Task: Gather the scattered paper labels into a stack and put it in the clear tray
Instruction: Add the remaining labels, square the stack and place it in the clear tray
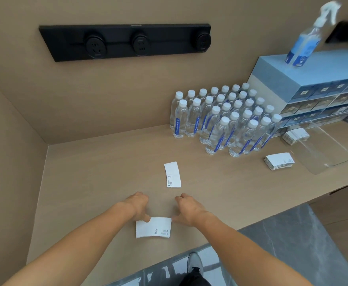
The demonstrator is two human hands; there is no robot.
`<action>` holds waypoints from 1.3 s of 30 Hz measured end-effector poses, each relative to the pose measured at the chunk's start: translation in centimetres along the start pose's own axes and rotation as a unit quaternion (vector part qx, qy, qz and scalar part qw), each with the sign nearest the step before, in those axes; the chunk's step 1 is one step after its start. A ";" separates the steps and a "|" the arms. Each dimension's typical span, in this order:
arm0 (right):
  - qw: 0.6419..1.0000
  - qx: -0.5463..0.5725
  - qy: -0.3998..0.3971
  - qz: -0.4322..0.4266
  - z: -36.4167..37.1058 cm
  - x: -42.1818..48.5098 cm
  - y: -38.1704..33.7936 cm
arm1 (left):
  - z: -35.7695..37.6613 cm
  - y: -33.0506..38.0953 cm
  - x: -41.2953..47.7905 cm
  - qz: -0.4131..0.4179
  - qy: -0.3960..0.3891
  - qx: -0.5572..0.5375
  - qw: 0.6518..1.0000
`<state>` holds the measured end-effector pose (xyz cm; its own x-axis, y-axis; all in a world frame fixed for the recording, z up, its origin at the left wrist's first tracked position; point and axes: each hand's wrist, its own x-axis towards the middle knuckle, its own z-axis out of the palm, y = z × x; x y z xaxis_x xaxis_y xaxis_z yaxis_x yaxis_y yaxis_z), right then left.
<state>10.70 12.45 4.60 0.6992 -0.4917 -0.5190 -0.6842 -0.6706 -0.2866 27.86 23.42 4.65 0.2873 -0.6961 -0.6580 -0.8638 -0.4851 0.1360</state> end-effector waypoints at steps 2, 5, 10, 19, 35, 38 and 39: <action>1.000 0.006 0.010 0.011 -1.6 0.6 0.5 | -1.3 0.4 0.7 0.002 0.020 -0.006 1.000; 0.999 0.012 0.032 0.024 -3.3 1.5 1.0 | -2.8 1.1 1.8 0.008 0.032 -0.009 0.999; 0.997 0.043 0.053 0.041 -4.4 3.6 1.8 | -4.2 2.9 4.2 0.000 0.060 -0.018 0.998; 0.999 -0.031 0.016 -0.028 -7.3 8.7 4.4 | -3.0 7.6 7.4 -0.081 0.120 -0.178 0.973; 0.936 -0.194 -0.066 -0.286 -9.8 18.7 6.6 | 1.1 12.5 10.9 -0.276 0.245 -0.331 0.869; 0.930 -0.202 -0.077 -0.297 -9.8 19.4 6.2 | 1.4 12.3 10.8 -0.277 0.254 -0.358 0.854; 0.934 -0.193 -0.078 -0.290 -9.7 19.5 6.0 | 1.3 12.3 10.8 -0.279 0.253 -0.364 0.852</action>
<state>22.24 -6.62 0.58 0.8700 0.0826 -0.4862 -0.0533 -0.9643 -0.2593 19.81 10.69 -1.74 0.8697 -0.2999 -0.3920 -0.1019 -0.8862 0.4520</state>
